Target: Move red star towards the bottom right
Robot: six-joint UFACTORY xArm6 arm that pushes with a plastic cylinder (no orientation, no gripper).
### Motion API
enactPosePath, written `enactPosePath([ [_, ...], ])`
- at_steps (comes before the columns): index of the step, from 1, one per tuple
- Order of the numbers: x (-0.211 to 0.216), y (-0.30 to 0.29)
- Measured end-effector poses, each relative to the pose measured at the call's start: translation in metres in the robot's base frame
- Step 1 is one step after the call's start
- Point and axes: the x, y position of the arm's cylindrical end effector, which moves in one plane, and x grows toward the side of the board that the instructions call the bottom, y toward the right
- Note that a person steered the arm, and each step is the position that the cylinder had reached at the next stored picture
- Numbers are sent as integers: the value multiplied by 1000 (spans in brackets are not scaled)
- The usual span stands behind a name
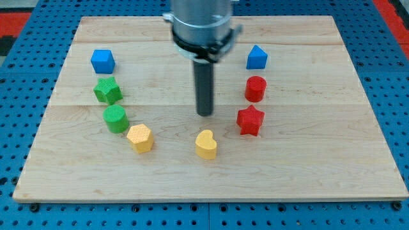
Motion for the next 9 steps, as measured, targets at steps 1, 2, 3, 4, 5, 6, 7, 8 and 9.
enactPosePath([
  [1,4,49],
  [2,4,85],
  [3,4,82],
  [4,-3,118],
  [5,-4,123],
  [6,9,116],
  [7,12,114],
  [8,-25,115],
  [9,-11,124],
])
